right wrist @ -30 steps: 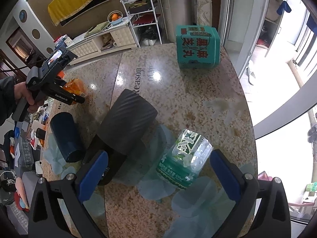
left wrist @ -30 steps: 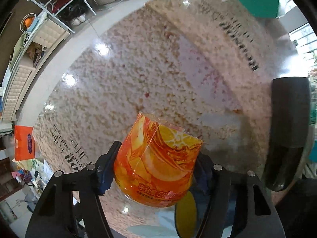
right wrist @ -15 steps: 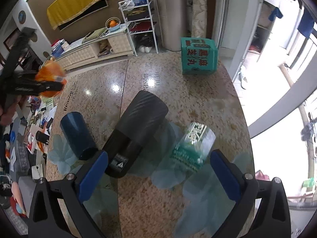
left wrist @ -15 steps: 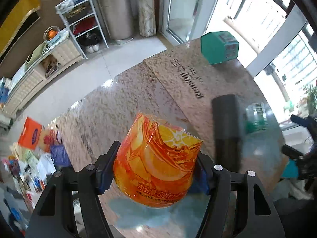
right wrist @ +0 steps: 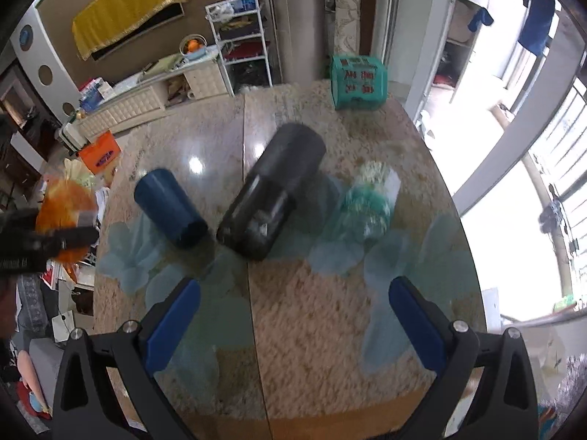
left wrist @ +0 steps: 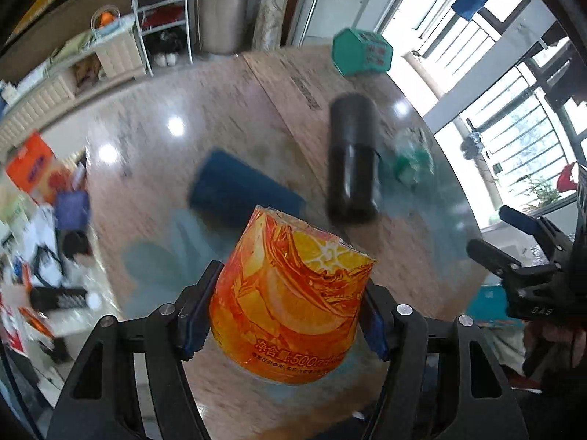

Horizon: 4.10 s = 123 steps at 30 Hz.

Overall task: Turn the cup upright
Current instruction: 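Lift the orange cup with the left gripper and set it down upright, then move the right gripper to the orange cup and grasp it, then lift the orange cup with the right gripper and rotate it opening up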

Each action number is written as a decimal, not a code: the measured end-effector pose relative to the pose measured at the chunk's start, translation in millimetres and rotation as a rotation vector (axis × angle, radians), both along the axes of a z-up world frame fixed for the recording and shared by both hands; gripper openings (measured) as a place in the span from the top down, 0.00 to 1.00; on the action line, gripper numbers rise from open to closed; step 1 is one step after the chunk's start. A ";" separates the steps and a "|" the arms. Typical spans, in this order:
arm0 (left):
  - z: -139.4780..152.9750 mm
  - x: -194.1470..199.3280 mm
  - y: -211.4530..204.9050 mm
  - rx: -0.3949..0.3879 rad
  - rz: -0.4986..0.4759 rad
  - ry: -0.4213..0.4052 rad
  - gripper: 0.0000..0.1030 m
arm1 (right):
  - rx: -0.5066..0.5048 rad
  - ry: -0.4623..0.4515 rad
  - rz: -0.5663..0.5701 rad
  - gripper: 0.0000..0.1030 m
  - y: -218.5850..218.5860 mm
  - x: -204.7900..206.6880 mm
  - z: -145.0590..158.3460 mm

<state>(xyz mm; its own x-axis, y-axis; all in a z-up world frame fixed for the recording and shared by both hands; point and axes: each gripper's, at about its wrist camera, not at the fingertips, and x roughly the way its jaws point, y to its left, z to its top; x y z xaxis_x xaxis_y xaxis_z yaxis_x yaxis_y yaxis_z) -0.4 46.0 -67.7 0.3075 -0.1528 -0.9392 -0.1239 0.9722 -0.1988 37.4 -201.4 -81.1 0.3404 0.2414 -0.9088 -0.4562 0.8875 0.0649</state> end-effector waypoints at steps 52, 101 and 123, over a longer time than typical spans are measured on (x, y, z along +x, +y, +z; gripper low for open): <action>-146.4 8.7 -128.2 0.007 0.239 0.243 0.00 | -0.075 0.102 0.125 0.00 -54.0 19.9 -53.5; -113.5 -73.9 43.6 -0.056 0.113 0.177 0.00 | -0.200 0.578 -0.079 0.38 89.8 7.6 -144.7; -96.8 -48.7 -3.9 -0.050 0.004 0.202 0.00 | -0.018 -0.084 0.127 0.38 52.0 -42.4 -68.2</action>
